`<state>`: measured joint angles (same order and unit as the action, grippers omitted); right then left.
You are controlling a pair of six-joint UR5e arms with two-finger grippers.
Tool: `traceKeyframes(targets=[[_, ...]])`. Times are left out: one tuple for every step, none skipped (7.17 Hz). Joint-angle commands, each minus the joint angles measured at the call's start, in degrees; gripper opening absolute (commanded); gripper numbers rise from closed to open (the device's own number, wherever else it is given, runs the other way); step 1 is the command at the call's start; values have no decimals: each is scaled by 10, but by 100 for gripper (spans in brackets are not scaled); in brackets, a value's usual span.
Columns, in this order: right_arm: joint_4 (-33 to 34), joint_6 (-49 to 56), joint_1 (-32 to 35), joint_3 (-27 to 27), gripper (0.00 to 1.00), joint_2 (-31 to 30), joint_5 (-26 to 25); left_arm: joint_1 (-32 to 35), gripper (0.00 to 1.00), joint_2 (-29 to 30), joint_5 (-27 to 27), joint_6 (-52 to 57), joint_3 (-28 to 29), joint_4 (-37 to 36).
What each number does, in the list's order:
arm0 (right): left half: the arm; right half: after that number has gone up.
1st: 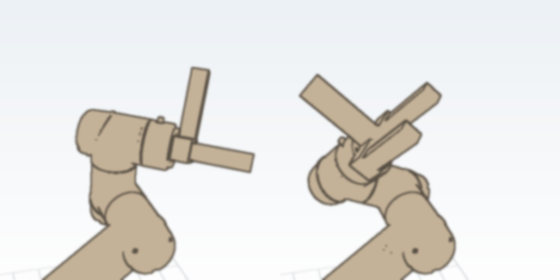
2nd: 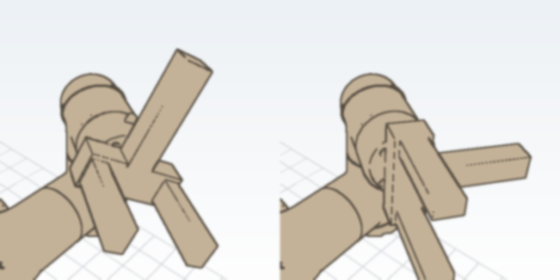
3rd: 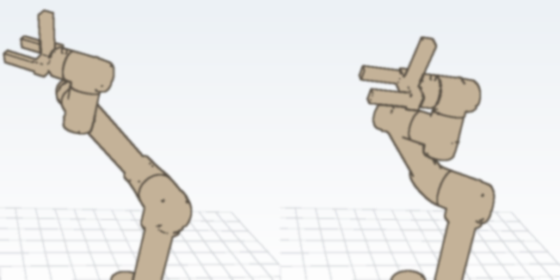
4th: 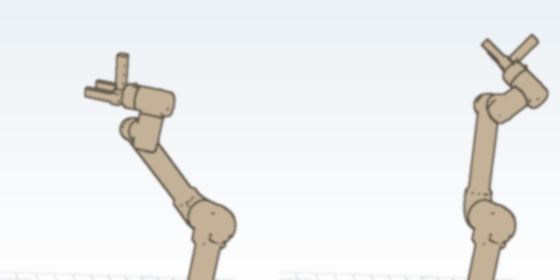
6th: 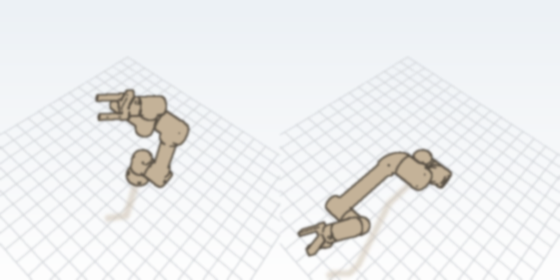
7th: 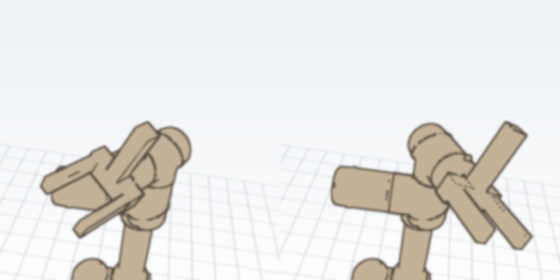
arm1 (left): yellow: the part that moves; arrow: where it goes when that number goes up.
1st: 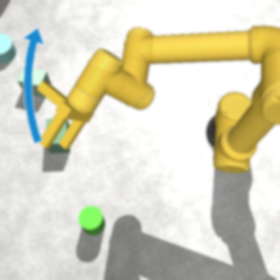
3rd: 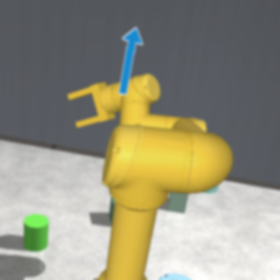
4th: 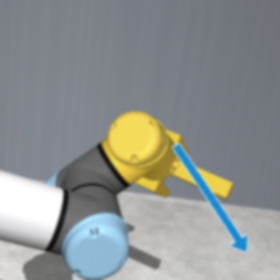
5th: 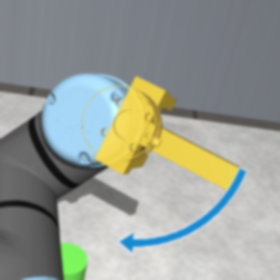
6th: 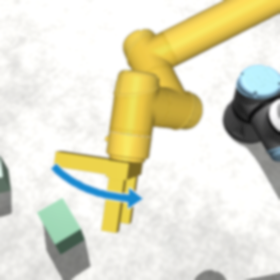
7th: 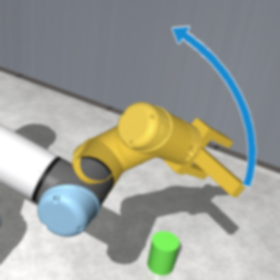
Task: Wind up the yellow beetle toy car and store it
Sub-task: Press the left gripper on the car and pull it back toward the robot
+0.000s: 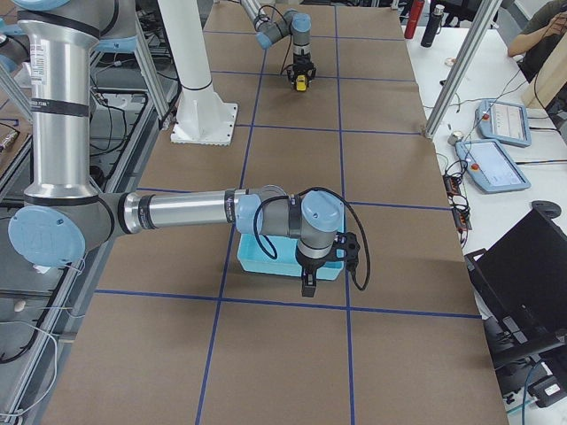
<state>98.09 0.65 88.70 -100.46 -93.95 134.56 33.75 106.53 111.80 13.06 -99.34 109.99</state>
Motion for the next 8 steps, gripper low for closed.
traceKeyframes(targets=[[0, 1, 1, 0, 100, 0, 0, -1, 63, 0, 0, 0, -1, 0], [0, 1, 1, 0, 100, 0, 0, -1, 45, 0, 0, -1, -2, 0], [0, 1, 0, 0, 100, 0, -1, 0, 15, -1, 1, -1, -8, 0], [0, 1, 0, 0, 100, 0, -1, 1, 9, -5, 1, -1, -26, -3], [0, 1, 0, 0, 100, 1, -1, 1, 0, -6, 2, -1, -30, -1], [0, 1, 0, 0, 100, 1, -1, 2, 0, -8, 2, -1, -44, -1], [0, 1, 0, 1, 100, 1, -2, 1, 0, -8, 3, 1, -48, 2], [0, 1, 1, 1, 100, 1, -2, 0, 0, -6, 2, 86, -45, 14]])
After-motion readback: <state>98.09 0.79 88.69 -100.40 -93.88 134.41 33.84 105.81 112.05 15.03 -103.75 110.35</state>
